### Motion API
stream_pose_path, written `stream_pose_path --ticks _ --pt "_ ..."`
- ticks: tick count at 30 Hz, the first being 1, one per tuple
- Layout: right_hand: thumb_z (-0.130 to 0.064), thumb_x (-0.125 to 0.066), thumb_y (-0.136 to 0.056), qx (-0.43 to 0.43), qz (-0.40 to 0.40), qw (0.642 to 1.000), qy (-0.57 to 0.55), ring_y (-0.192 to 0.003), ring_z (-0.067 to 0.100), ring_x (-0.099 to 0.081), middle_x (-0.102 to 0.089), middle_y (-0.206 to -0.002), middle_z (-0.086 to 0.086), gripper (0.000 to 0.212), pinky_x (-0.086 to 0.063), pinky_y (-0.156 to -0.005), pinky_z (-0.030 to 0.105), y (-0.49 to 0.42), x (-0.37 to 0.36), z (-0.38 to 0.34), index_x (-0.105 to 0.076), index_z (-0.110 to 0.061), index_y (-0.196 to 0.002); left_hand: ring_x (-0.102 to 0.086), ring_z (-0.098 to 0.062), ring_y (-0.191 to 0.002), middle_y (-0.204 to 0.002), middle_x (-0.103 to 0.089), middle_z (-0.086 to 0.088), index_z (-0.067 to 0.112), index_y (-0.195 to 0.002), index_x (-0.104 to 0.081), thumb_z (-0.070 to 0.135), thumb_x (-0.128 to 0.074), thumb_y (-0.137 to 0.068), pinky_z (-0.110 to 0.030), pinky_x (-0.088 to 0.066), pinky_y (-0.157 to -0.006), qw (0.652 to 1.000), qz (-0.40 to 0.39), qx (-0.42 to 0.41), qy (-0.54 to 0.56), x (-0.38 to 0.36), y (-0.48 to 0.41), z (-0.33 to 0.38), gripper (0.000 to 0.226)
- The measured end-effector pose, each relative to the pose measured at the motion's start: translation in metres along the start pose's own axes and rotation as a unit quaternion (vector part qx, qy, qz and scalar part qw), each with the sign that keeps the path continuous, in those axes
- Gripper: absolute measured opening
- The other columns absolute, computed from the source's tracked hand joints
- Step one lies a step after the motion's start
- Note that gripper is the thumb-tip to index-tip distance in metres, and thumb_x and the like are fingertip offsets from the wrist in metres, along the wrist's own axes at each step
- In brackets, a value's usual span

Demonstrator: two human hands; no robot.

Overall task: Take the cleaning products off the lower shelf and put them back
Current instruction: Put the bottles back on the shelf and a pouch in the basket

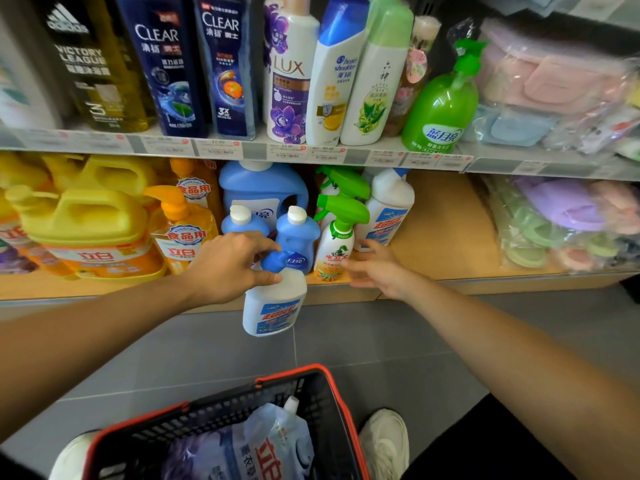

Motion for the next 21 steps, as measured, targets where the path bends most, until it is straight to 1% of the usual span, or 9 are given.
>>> stream_pose_path --ticks 1,5,10,13,15,17,18,20,21 --pt "-0.017 -0.086 -0.076 0.012 -0.019 1.000 -0.011 -0.097 0.031 -0.071 -0.063 -0.126 0.003 0.081 -0.063 -0.076 0.042 0.002 -0.014 0.001 -0.040 -0.034 -0.141 -0.063 -0.015 -0.087 -0.103 -0.070 0.004 0.023 -0.124 -0.068 0.046 -0.078 -0.083 -0.041 -0.056 -0.073 1.000 0.000 -0.001 0.000 0.001 0.001 0.000 0.047" --pt "-0.007 -0.082 -0.080 0.045 0.015 0.996 -0.075 -0.098 0.032 -0.072 -0.065 -0.125 0.009 0.072 -0.061 -0.082 0.045 0.001 -0.036 -0.007 -0.047 -0.015 -0.142 -0.061 -0.014 -0.085 -0.102 -0.071 0.005 0.024 -0.124 -0.068 0.046 -0.078 -0.084 -0.038 -0.054 -0.070 1.000 0.001 -0.008 -0.011 0.003 0.004 -0.001 0.047" --pt "-0.005 -0.079 -0.082 0.052 0.020 0.996 -0.072 -0.105 0.031 -0.069 -0.063 -0.130 0.011 0.066 -0.060 -0.087 0.044 -0.001 -0.035 -0.012 -0.049 -0.013 -0.141 -0.062 -0.016 -0.084 -0.101 -0.071 0.004 0.023 -0.123 -0.069 0.044 -0.078 -0.084 -0.039 -0.054 -0.069 1.000 0.006 -0.017 -0.011 0.005 0.007 -0.001 0.045" --pt "-0.011 -0.079 -0.083 0.006 0.021 0.999 -0.032 -0.101 0.029 -0.071 -0.064 -0.129 0.010 0.068 -0.060 -0.086 0.044 0.004 -0.031 -0.006 -0.045 -0.014 -0.142 -0.062 -0.015 -0.085 -0.103 -0.071 0.003 0.021 -0.124 -0.069 0.044 -0.077 -0.084 -0.039 -0.054 -0.069 1.000 0.008 -0.029 -0.002 0.007 0.005 0.002 0.046" --pt "-0.015 -0.080 -0.083 -0.030 0.040 0.999 0.005 -0.093 0.026 -0.072 -0.069 -0.120 0.013 0.057 -0.062 -0.081 0.041 0.015 -0.026 -0.001 -0.051 -0.011 -0.132 -0.062 -0.015 -0.086 -0.104 -0.071 0.003 0.021 -0.124 -0.069 0.044 -0.078 -0.084 -0.039 -0.055 -0.070 1.000 0.010 -0.028 0.007 0.008 0.004 0.004 0.047" --pt "-0.014 -0.084 -0.079 0.011 0.033 0.997 0.072 -0.090 0.022 -0.072 -0.071 -0.109 0.011 0.043 -0.062 -0.076 0.035 0.028 -0.026 -0.002 -0.061 -0.013 -0.115 -0.064 -0.015 -0.087 -0.103 -0.071 0.003 0.020 -0.124 -0.069 0.043 -0.079 -0.083 -0.039 -0.056 -0.072 0.999 0.013 -0.022 0.026 0.010 0.002 0.005 0.048" --pt "-0.014 -0.086 -0.076 0.055 0.003 0.991 0.121 -0.094 0.021 -0.070 -0.071 -0.107 0.008 0.044 -0.060 -0.078 0.032 0.034 -0.030 -0.006 -0.063 -0.014 -0.114 -0.064 -0.015 -0.088 -0.102 -0.071 0.003 0.020 -0.124 -0.070 0.042 -0.080 -0.082 -0.040 -0.056 -0.074 0.999 0.013 -0.020 0.035 0.012 0.002 0.006 0.049" --pt "-0.017 -0.089 -0.071 0.136 -0.090 0.968 0.193 -0.106 0.013 -0.065 -0.066 -0.115 -0.001 0.063 -0.055 -0.085 0.024 0.053 -0.048 -0.013 -0.060 -0.020 -0.127 -0.065 -0.015 -0.088 -0.098 -0.070 0.006 0.019 -0.123 -0.070 0.040 -0.082 -0.081 -0.041 -0.056 -0.077 0.998 0.010 -0.018 0.053 0.015 0.002 0.010 0.048" --pt "-0.018 -0.090 -0.070 0.169 -0.125 0.954 0.215 -0.111 0.004 -0.061 -0.062 -0.122 -0.007 0.074 -0.053 -0.088 0.018 0.062 -0.057 -0.016 -0.054 -0.024 -0.134 -0.065 -0.015 -0.087 -0.096 -0.069 0.007 0.019 -0.122 -0.071 0.038 -0.083 -0.080 -0.041 -0.056 -0.078 0.998 0.009 -0.019 0.064 0.016 0.001 0.012 0.048"
Point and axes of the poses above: each hand's wrist, its own y-axis away from the middle knuckle, its own x-axis out of the back of the hand, z = x × y, the point moved 5 cm from there along -y, towards the middle knuckle
